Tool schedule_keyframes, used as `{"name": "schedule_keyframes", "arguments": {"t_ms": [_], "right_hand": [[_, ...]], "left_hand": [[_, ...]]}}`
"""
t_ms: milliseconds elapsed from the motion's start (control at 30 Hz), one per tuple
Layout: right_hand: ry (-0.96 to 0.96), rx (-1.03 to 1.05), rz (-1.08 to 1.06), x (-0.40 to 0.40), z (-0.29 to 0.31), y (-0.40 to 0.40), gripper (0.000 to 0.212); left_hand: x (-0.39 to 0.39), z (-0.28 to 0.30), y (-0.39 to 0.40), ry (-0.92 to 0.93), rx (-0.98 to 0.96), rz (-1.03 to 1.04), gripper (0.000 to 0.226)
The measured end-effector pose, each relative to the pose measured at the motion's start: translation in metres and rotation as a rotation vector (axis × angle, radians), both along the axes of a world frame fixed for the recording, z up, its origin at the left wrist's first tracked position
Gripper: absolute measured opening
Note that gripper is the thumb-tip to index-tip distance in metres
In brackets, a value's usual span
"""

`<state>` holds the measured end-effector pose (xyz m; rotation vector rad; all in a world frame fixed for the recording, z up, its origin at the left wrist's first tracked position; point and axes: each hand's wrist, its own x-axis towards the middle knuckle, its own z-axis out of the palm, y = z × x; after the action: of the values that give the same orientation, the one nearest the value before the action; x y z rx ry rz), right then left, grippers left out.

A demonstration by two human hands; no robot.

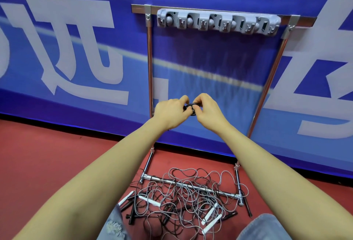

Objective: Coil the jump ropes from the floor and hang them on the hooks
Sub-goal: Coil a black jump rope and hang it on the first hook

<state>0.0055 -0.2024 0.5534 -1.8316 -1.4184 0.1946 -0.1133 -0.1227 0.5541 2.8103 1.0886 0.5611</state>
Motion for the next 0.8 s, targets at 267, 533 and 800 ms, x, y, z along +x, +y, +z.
{"name": "schedule_keyframes", "arguments": {"t_ms": [267,533,800], "right_hand": [[0.542,0.142,0.073,0.007,0.005,-0.005,0.018],[0.650,0.161,0.188,0.005,0.002,-0.007,0.019],[0.444,0.231,0.048,-0.003,0.003,0.003,0.019]], "left_hand": [[0.002,0.001,-0.004,-0.137,-0.113,0.008,0.020],[-0.002,0.004,-0.003,-0.182,-0.107,-0.025,0.018],[0.000,0.000,-0.007,-0.132,-0.065,-0.062,0.030]]}}
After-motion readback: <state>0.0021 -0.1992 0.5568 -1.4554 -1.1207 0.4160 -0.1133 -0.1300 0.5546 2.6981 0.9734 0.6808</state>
